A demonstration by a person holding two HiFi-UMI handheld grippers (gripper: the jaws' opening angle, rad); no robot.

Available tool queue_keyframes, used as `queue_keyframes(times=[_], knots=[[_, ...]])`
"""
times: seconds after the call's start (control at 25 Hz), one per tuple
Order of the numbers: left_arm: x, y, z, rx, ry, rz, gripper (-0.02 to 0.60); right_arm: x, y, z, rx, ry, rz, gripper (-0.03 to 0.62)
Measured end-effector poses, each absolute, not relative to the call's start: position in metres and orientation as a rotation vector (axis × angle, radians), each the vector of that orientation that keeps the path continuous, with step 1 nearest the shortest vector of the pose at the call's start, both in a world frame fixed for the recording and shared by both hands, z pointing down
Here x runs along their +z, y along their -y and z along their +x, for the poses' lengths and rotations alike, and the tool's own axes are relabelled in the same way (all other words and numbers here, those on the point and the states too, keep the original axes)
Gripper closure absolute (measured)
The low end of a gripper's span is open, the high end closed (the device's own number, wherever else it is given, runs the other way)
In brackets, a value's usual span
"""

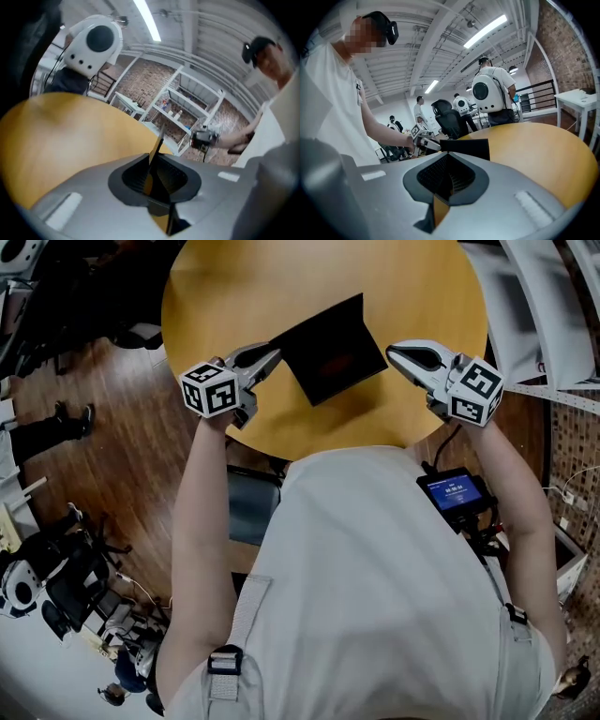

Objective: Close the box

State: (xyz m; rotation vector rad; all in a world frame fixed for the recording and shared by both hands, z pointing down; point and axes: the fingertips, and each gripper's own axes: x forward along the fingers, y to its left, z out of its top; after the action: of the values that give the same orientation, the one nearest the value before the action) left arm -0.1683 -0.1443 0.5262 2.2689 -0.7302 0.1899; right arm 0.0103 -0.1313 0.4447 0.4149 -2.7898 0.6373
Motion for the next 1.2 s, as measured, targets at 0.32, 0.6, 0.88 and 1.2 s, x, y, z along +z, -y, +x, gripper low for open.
queue_keyframes(times=[0.32, 0.6, 0.88, 1.2], knots=[[0.523, 0.039, -0.104, 1.156, 0.998, 2.77, 0.529, 0.409, 0.073, 0.042, 0.582, 2.832, 0.42, 0.594], [0.574, 0.013, -0.09, 1.673, 0.937, 2.765, 0.488, 0.417, 0.057, 0.031, 0.55, 2.857, 0.328, 0.593], [0.563, -0.009, -0.089, 1.661, 0.821, 2.705, 0.35, 0.414, 0.05, 0.022, 0.556, 2.881, 0.277, 0.592], [0.506, -0.003, -0.078, 1.089, 1.082, 2.669, 0.385, 0.408, 0.04, 0.01, 0.47, 2.914, 0.199, 0.594]])
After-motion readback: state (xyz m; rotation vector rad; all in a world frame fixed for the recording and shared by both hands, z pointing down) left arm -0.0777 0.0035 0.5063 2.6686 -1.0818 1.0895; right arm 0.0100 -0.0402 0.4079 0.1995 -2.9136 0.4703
